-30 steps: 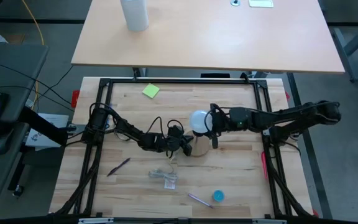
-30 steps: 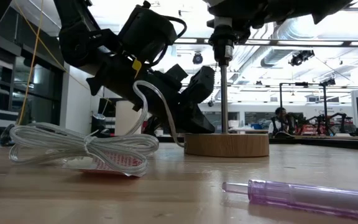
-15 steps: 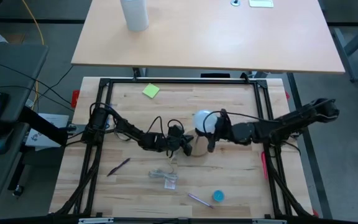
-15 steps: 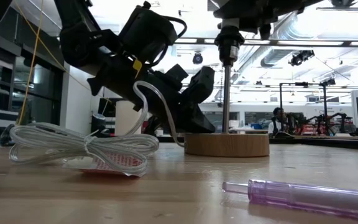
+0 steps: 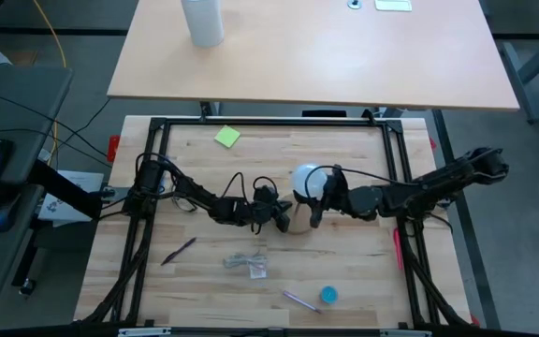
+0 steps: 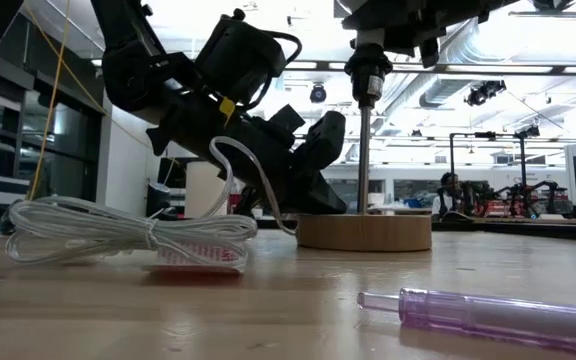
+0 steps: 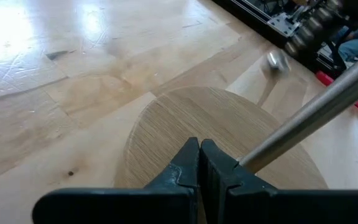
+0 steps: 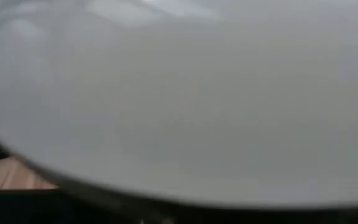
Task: Screw lightbulb
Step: Remove the lightbulb from the lamp
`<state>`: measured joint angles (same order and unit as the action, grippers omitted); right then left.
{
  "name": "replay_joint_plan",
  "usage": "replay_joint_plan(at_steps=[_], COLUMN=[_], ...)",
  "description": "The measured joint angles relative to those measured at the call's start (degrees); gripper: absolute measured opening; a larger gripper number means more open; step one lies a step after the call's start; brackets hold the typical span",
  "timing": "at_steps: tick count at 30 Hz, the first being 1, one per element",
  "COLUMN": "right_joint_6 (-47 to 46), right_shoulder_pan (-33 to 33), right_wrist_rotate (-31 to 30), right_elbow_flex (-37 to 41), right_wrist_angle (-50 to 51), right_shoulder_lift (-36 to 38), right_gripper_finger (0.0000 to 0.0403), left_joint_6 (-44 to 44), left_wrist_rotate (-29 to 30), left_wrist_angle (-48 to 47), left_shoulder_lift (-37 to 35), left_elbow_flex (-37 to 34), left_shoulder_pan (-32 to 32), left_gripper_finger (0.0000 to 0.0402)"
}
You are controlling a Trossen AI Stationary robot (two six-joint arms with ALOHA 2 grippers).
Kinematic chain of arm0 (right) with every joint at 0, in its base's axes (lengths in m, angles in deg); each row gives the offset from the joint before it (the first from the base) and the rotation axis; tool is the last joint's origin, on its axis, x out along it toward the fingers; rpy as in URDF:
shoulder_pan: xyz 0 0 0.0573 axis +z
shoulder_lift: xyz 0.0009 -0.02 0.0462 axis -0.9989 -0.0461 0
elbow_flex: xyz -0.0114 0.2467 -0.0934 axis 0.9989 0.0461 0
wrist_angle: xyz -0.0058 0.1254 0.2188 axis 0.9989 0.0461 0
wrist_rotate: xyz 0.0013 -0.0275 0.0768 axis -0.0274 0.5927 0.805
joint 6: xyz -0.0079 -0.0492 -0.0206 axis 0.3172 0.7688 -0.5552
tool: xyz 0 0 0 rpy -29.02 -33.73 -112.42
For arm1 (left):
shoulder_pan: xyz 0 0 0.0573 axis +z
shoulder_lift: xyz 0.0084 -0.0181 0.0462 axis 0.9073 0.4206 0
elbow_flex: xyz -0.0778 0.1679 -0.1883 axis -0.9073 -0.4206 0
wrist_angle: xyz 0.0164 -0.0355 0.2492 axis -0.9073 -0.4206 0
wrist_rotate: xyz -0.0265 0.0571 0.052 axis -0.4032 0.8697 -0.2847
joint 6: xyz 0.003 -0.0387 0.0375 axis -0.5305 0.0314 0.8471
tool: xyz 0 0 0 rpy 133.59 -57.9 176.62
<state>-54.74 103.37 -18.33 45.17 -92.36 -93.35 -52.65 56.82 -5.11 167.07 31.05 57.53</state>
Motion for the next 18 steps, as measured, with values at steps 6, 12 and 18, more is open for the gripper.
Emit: replay_joint_plan(at_steps=[6, 12, 18], right_joint_6=[5.35, 5.15, 6.02], right_shoulder_pan=[0.02, 0.09, 0.13], right_wrist_rotate=[0.61, 0.2, -0.13], right_elbow_flex=[-0.2, -0.22, -0.22], right_wrist_angle=[-0.49, -0.95, -0.04], right_shoulder_lift=[0.2, 0.2, 1.13], right_gripper_finger=[0.0189, 0.0196, 0.0197], left_joint_6=[0.04, 0.09, 0.11], left_wrist_rotate=[0.02, 0.06, 0.1], left_wrist_angle=[0.02, 0.04, 0.07], left_shoulder_lift=[0.02, 0.02, 0.02], left_elbow_flex=[0.0, 0.0, 0.0], left_shoulder_pan=[0.03, 0.04, 0.05], left_gripper_finger=[0.0, 0.0, 0.0])
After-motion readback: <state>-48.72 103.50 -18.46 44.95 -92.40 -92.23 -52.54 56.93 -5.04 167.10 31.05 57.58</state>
